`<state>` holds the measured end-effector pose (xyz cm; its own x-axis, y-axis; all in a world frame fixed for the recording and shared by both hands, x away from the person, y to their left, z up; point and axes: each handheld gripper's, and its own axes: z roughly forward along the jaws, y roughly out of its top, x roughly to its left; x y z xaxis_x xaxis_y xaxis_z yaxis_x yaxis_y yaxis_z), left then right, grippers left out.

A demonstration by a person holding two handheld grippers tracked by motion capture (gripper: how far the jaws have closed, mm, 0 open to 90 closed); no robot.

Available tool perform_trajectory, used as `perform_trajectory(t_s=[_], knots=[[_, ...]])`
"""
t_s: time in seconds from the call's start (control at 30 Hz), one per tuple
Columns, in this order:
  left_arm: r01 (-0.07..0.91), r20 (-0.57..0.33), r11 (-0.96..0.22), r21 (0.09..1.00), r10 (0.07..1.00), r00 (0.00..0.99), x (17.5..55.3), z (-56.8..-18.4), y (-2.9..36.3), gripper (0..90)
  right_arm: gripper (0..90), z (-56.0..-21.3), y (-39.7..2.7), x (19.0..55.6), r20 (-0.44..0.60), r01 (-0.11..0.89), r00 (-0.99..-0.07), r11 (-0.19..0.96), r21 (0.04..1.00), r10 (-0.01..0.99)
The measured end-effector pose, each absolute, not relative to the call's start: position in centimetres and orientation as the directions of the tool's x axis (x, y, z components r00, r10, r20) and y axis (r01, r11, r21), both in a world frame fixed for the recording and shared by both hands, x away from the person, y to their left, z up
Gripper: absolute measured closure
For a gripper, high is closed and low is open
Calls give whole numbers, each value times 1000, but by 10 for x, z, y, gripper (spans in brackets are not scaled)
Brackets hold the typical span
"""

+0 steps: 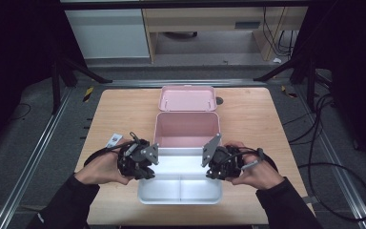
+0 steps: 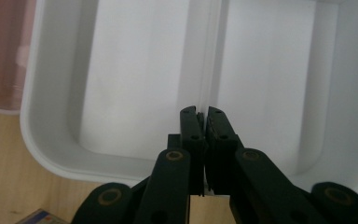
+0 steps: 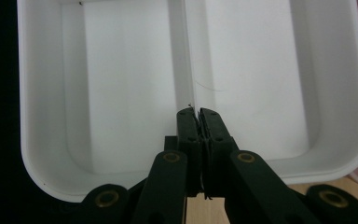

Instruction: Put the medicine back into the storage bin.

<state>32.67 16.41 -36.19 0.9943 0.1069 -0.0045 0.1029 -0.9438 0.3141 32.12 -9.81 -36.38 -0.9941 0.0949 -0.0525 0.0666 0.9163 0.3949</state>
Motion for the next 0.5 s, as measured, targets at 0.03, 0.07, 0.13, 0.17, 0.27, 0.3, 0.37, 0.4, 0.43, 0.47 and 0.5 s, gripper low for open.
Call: perform_trajectory(t_s=[0.03,0.07,0.13,0.17,0.27,0.3,0.37,0.4,0.43,0.47,0.5], knots=[[110,-16,-945,309,111,994,321,-373,165,866,882,-373,-95,317,-44,63,-995,919,388,86],[109,-19,-945,308,108,994,318,-379,166,868,881,-377,-94,316,-37,64,-996,921,383,85],[112,-33,-945,307,107,994,315,-385,166,872,879,-381,-94,315,-31,64,-996,923,378,81],[113,-46,-945,308,104,993,312,-394,167,874,877,-392,-92,313,-6,71,-997,924,377,79],[116,-57,-944,310,103,993,308,-408,168,877,876,-404,-91,311,21,77,-997,924,373,75],[124,-69,-943,308,109,992,309,-414,167,877,875,-409,-91,311,22,79,-997,925,371,76],[118,-62,-943,310,104,993,310,-418,166,876,874,-420,-92,312,29,85,-996,927,366,80],[122,-72,-946,301,105,992,311,-422,165,876,873,-424,-92,313,20,81,-997,927,366,79],[115,-69,-947,300,99,993,313,-426,164,876,873,-424,-92,313,20,81,-997,927,366,79],[123,-74,-947,296,106,992,316,-432,163,873,873,-433,-93,314,19,86,-996,929,360,85],[129,-75,-947,296,111,991,321,-440,161,872,873,-438,-94,315,15,91,-996,928,361,92]])
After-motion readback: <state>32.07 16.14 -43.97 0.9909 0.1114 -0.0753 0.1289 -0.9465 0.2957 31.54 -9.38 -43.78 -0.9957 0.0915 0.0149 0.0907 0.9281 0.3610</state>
